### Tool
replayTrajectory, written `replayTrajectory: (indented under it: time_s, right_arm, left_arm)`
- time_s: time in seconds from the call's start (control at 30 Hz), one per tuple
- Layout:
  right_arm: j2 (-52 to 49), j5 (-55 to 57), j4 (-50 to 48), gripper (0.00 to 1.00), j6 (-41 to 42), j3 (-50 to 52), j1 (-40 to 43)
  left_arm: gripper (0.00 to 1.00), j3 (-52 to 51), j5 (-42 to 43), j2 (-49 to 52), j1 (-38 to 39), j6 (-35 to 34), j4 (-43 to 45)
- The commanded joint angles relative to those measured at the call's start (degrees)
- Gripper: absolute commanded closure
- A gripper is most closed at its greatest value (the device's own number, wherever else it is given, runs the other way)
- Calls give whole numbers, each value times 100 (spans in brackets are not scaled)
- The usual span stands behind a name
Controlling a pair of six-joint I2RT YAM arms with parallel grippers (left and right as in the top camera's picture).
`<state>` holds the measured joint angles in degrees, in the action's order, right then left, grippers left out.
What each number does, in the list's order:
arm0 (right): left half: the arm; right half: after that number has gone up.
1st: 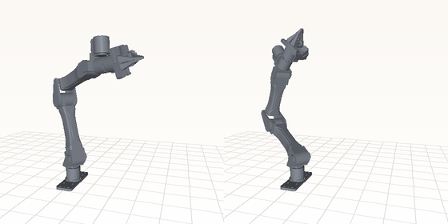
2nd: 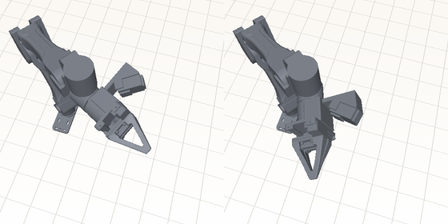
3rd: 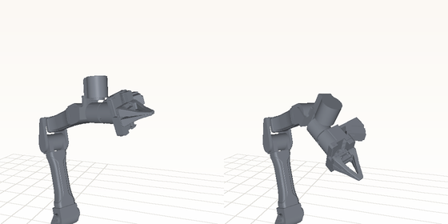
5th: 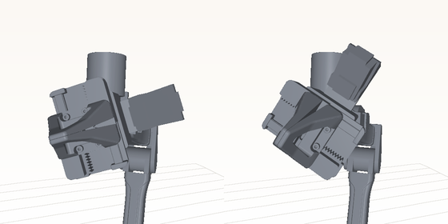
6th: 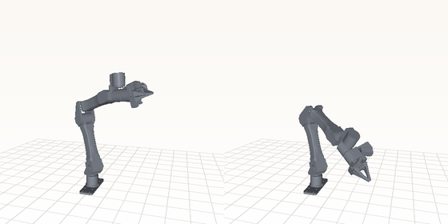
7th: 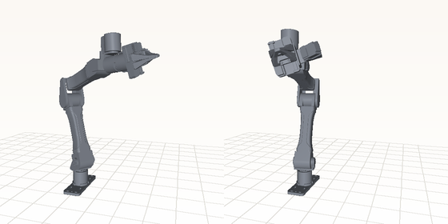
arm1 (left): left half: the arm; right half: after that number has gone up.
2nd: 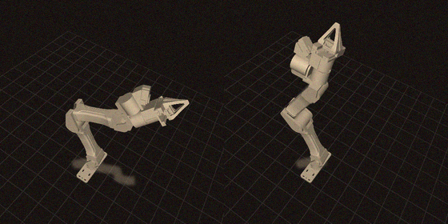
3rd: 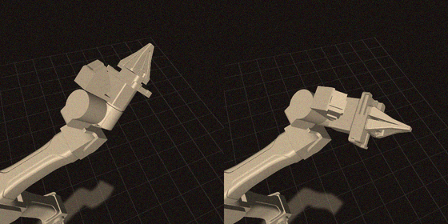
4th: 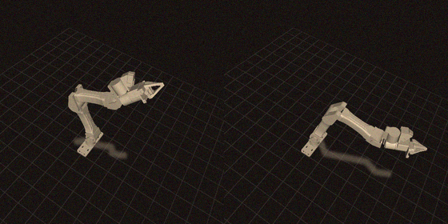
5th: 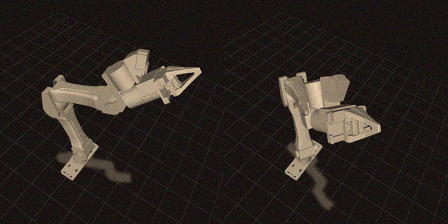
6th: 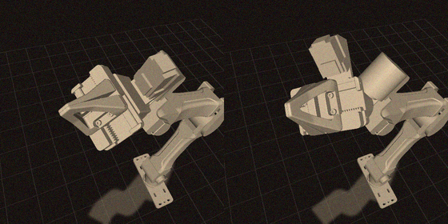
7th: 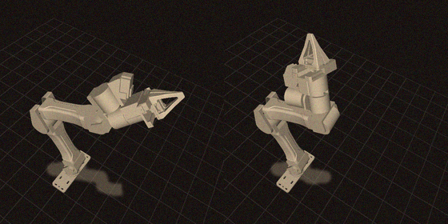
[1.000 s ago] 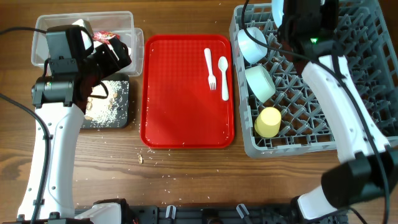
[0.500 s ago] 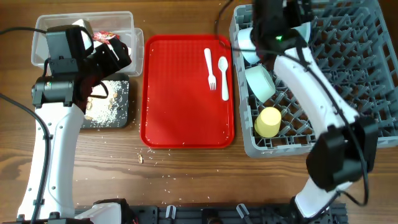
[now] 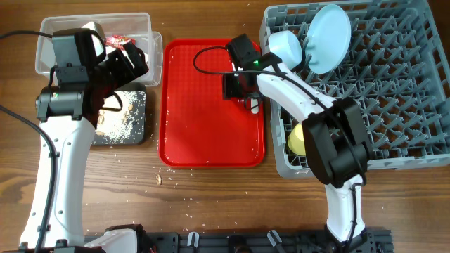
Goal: Sort waste into correct bins and load items into the dishwasher rack
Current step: 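Grasp the white fork on the red tray with the right gripper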
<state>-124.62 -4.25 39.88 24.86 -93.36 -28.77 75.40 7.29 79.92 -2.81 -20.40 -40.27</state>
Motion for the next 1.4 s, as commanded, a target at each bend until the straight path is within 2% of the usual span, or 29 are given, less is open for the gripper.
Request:
replayTrajectory:
  time_s: [0.0,0.1,0.17,0.23,0.27,0.7,0.83,1.0,1.1,1.23,1.27,1.37]
  right_arm:
    - [-262,188,-98,36,267,11,24]
    - [-378,295,-214,36,356,11,24]
    - [-442,315,-260,39,365,9,24]
    - [-442,313,-278,59,365,9,24]
    - [-442,291,-284,62,365,11,24]
    - [-72,15,173,65,-85,-136,35]
    - [-79,529,-345,66,105,-103,35]
    - [-400,820,-496,75,236,-101,35]
    - [-560,284,-398,84,256,-101,33]
    - [-568,92,24,86,402,-101,24]
    - [-568,-42,26,94,404,-101,24]
    - [-568,-192,94,93,402,-105,24]
  left_arm:
    - [0,70,-35,-31,-20,68,15]
    - [0,70,-35,-31,-20,68,15]
    - [0,70,-35,-31,-20,68,15]
    - [0,70,-35,-31,-20,68,15]
    - [0,70,-35,-31,-20,68,15]
    - [0,70,-35,-31,-20,68,15]
    - [0,70,-35,-31,-20,68,15]
    - [0,70,-35,-31,-20,68,15]
    - [0,70,-35,-31,-20,68,15]
    - [0,70,-35,-31,-20,68,15]
    - [0,70,-35,-31,-20,68,15]
    - [0,70,-35,-31,-20,68,15]
